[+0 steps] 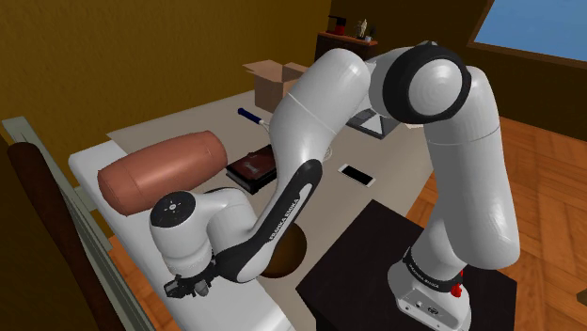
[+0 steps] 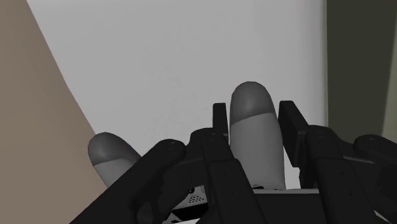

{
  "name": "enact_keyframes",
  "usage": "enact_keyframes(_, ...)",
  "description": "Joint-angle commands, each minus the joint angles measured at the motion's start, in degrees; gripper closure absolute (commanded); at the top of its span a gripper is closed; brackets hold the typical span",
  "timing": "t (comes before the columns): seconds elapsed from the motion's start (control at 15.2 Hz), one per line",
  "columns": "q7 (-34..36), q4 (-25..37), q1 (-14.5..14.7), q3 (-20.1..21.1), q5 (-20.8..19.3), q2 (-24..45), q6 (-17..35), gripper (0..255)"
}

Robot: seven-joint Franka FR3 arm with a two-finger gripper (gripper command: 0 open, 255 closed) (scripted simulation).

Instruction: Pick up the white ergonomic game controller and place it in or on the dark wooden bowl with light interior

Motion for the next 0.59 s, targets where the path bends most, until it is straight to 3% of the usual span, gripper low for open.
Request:
enact_keyframes(0.0, -0.4, -0.2, -0.3, 0.4, 0.5, -0.6, -0.5, 255)
enact_keyframes(0.53, -3.5, -0.8, -2.8, 3.7, 4.8, -5.4, -4.1, 255)
